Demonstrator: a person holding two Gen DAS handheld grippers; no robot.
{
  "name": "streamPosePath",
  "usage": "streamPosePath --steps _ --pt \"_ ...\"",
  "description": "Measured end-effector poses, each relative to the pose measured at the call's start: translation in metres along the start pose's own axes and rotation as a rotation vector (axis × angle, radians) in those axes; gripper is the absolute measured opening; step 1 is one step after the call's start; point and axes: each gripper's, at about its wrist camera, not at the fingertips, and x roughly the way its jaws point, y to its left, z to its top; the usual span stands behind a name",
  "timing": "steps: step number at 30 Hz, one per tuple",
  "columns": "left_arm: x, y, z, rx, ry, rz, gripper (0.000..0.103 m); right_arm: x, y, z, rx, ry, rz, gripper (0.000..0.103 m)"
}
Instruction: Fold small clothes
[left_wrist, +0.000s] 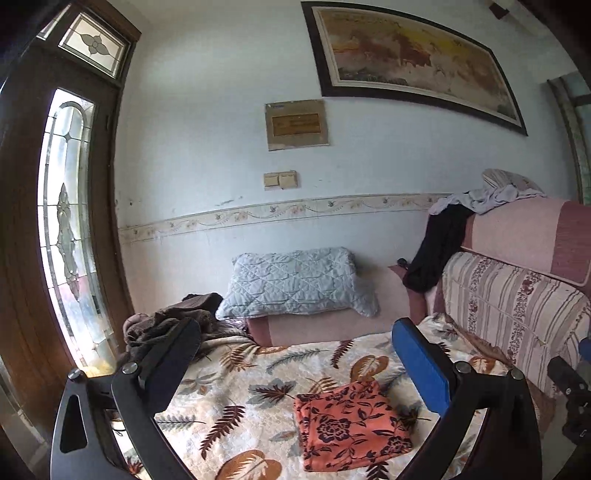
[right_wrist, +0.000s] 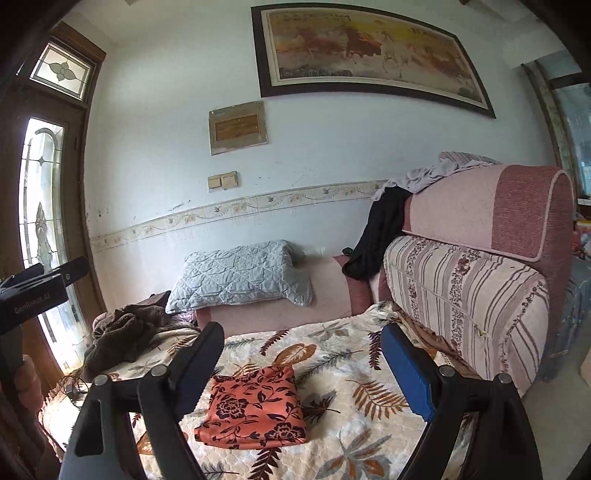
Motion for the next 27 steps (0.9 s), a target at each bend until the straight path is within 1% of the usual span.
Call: streamPosePath --steps 3,7,9,12,14,18,23,27 --pt "0.006 -0.023 -0.004 0.021 0.008 -0.090 0.103 -0.001 -0.015 -0.010 0.004 0.014 -0.037 0.089" --pt "0.011 -0.060 -0.014 0.060 -0.005 -0.211 0.103 -0.012 -0.040 -0.021 0.025 0.035 -0.091 0.089" --pt "0.014 -0.079 -0.017 0.069 0.015 -0.275 0.103 -0.020 -0.053 -0.028 0.022 0.033 -0.123 0.089" --pt "0.015 -0.106 -0.024 0.085 0.045 -0.341 0.103 -0.025 -0.072 -0.036 0.020 0.045 -0.174 0.089" --pt "0.014 -0.119 -0.027 0.112 0.054 -0.363 0.103 -0.024 -0.084 -0.040 0.040 0.057 -0.180 0.089" --pt "0.010 -0.137 -0.026 0.150 0.045 -0.372 0.103 -0.016 -0.101 -0.042 0.087 0.071 -0.164 0.089" --pt "0.005 -0.139 -0.021 0.136 0.020 -0.393 0.103 -0.009 -0.100 -0.042 0.066 0.060 -0.155 0.089" --pt "-0.001 -0.140 -0.022 0.142 0.015 -0.424 0.103 -0.004 -0.101 -0.052 0.068 0.085 -0.160 0.089"
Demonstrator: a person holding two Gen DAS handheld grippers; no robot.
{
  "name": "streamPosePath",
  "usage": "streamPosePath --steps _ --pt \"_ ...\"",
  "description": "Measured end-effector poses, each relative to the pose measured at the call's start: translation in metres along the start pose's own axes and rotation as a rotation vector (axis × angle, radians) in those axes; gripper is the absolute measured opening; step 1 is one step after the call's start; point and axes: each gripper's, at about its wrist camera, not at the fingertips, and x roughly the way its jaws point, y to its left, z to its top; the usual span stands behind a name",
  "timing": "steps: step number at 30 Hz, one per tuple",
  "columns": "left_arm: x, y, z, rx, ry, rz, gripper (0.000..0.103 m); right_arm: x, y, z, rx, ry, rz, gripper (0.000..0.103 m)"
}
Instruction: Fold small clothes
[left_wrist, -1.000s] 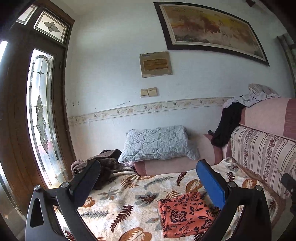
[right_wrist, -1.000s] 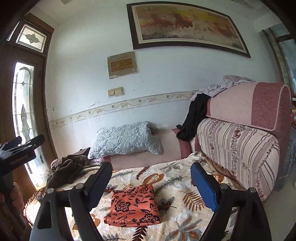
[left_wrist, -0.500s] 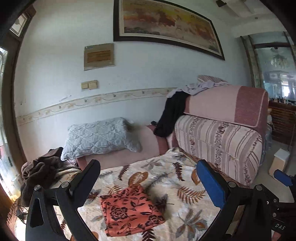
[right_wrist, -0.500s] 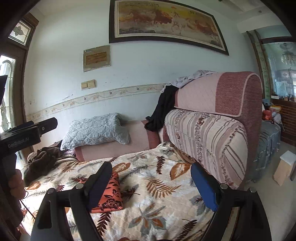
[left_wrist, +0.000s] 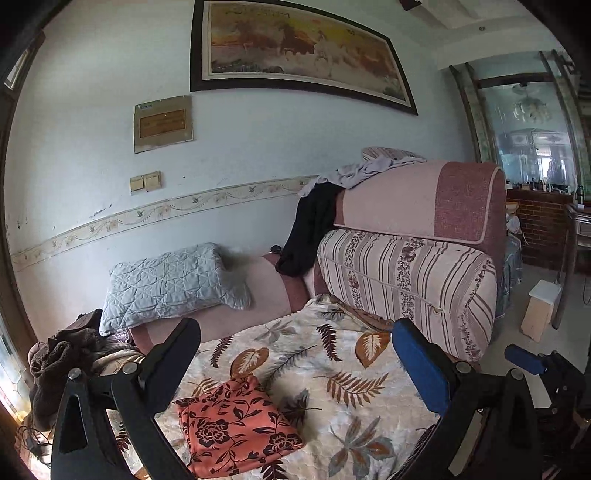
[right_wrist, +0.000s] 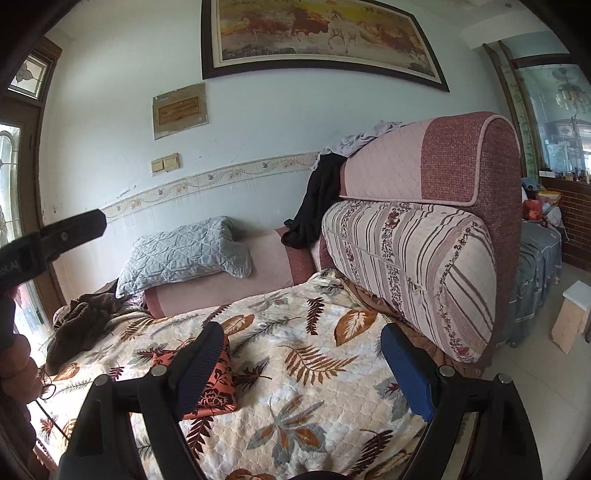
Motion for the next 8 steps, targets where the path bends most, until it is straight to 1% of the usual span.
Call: streamPosePath --steps 2,3,5,7,8 --pt "-0.003 0.000 0.000 -0.006 0.002 -0.030 0.103 0.001 0.000 -0.002 0.000 0.008 -0.001 0.089" --pt "-0.005 0.001 0.000 -0.017 -0.002 -0.057 0.103 0.001 0.001 -0.002 -0.002 0.008 -0.001 0.089" --pt "-0.012 0.003 -0.002 -0.026 -0.035 -0.113 0.103 0.000 0.004 -0.002 -0.010 0.008 -0.007 0.089" --pt "-0.014 0.007 -0.002 -0.036 -0.028 -0.127 0.103 0.002 0.006 -0.001 -0.014 0.018 -0.016 0.089" --pt "-0.012 0.014 -0.003 -0.062 -0.016 -0.139 0.103 0.002 0.007 -0.001 -0.012 0.023 -0.020 0.089"
